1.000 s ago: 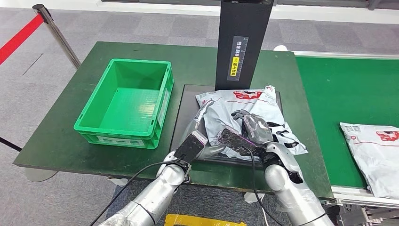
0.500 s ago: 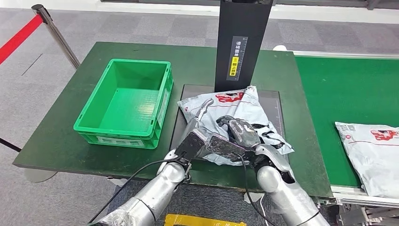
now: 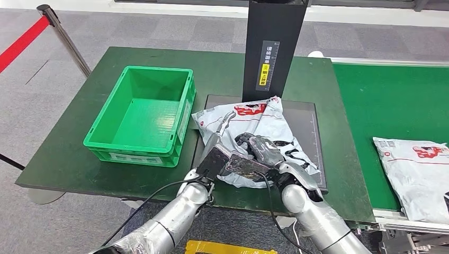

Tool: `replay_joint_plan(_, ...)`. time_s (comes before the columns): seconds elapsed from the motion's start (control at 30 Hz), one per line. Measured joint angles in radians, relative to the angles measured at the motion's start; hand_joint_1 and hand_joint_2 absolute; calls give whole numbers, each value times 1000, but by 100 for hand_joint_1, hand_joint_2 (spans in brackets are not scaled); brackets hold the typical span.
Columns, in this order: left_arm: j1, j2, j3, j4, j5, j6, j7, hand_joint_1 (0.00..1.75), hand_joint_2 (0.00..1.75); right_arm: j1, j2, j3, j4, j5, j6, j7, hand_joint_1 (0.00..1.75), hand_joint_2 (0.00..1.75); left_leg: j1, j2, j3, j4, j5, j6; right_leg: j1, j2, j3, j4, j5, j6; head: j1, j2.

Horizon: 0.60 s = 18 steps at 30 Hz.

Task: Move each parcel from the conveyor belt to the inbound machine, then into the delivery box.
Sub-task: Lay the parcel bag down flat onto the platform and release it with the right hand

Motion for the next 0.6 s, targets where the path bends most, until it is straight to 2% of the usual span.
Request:
replay_joint_plan(0.07, 0, 0, 0, 4, 0, -1, 0, 0, 175, -2, 2, 1, 8, 2, -11, 2, 93, 175, 0, 0, 0, 0, 0, 0, 0, 0, 0, 0, 0, 0, 0, 0)
replay_joint_plan(0.13, 0, 0, 0, 7, 0, -2, 0, 0, 175, -3, 6, 2, 16, 7, -28, 8, 5, 87, 0, 0, 0, 0, 0, 0, 0, 0, 0, 0, 0, 0, 0, 0)
replay_joint_plan(0.2, 0, 0, 0, 11, -6, -2, -1, 0, 175, -4, 9, 4, 25, 16, -47, 20, 0, 0, 0, 0, 0, 0, 0, 0, 0, 0, 0, 0, 0, 0, 0, 0)
replay_joint_plan(0.6, 0, 1, -1, 21, -35, 8, 4, 0, 175, 39, 11, 1, 3, 11, -137, 58, 0, 0, 0, 0, 0, 0, 0, 0, 0, 0, 0, 0, 0, 0, 0, 0)
